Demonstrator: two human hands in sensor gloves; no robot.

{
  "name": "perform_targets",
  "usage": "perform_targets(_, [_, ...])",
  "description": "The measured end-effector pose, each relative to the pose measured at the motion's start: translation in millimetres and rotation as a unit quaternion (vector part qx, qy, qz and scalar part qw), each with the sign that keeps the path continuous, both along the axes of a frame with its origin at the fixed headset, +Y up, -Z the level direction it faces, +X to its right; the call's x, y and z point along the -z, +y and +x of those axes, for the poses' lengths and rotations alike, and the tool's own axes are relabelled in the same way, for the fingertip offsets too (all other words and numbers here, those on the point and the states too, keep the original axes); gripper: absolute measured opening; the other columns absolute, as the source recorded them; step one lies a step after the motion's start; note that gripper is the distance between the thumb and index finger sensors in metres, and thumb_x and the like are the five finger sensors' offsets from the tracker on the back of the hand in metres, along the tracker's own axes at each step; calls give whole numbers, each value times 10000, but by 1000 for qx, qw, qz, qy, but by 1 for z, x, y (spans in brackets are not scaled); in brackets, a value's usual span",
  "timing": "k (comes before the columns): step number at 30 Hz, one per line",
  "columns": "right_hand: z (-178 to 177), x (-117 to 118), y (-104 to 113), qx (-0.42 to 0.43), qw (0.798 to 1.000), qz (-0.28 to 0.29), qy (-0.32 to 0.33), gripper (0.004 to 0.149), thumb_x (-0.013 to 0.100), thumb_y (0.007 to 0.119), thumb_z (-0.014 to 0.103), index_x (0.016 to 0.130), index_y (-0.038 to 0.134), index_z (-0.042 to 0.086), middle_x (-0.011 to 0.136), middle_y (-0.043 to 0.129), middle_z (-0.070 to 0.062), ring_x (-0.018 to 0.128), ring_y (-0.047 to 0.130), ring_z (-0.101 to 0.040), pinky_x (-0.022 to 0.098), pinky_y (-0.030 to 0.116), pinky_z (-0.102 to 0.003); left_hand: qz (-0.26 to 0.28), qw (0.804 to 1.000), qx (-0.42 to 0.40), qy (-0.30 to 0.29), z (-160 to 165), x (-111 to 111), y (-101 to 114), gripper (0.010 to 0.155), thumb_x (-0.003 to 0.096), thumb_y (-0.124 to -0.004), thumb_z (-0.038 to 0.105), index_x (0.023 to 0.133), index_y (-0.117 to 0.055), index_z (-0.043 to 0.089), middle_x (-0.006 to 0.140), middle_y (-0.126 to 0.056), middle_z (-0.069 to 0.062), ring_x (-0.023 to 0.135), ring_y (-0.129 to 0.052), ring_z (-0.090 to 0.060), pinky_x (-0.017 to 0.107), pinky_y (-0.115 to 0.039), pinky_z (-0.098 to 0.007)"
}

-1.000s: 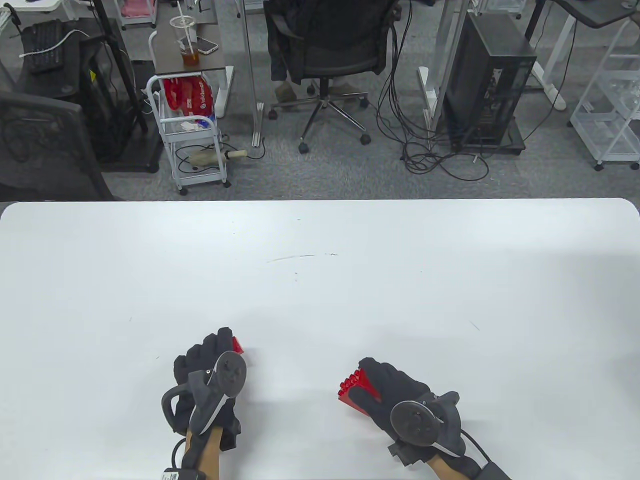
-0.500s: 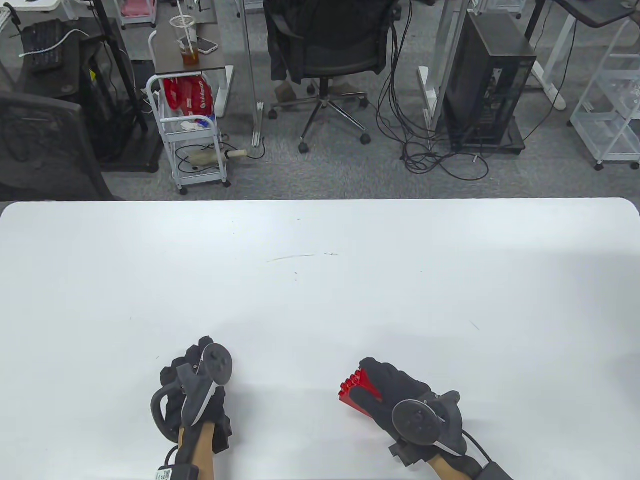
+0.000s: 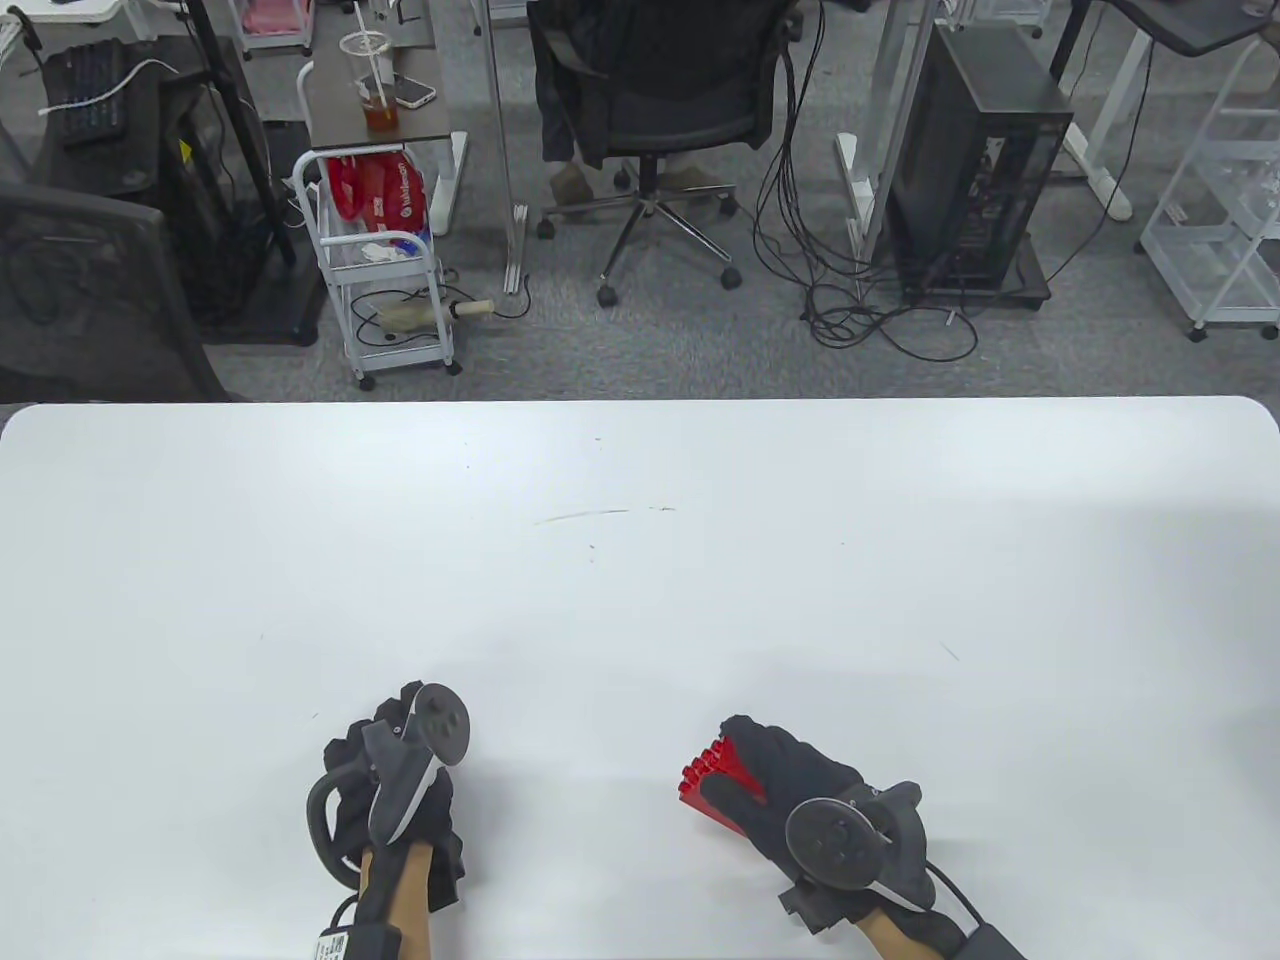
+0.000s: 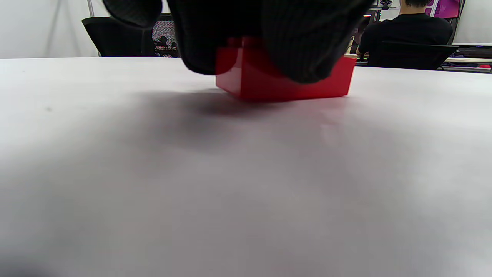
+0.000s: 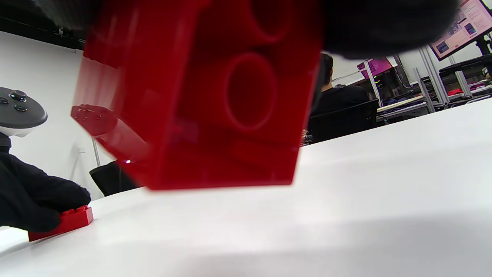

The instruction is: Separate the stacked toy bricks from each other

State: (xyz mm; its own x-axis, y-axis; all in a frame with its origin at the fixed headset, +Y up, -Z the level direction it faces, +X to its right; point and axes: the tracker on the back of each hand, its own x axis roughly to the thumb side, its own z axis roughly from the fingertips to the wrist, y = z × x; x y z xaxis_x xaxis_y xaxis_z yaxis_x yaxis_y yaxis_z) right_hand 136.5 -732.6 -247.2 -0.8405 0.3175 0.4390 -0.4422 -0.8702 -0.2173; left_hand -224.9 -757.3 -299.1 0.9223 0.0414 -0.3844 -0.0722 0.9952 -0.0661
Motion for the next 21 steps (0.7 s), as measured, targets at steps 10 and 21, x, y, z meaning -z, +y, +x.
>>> perform_targets(10, [0,0,0,1,1000,-1,0,637,507,569,667,995,628,261,776,907,-13,446,1033,-242,204,878,-390,-4,1000,0,3,1,0,0,655,497,-798,380,1116,-593,324,1125,-739,19,972,-808,-273,787,-580,-572])
perform_targets(21, [1,0,0,3,1000,-2,-1,638,506,571,668,994,629,262,777,907,-12,447,1033,-242,206,878,-391,45,999,-25,4,-2,-6,10,724,486,-807,421,1141,-514,329,1163,-675,31,1030,-757,-284,801,-534,-595])
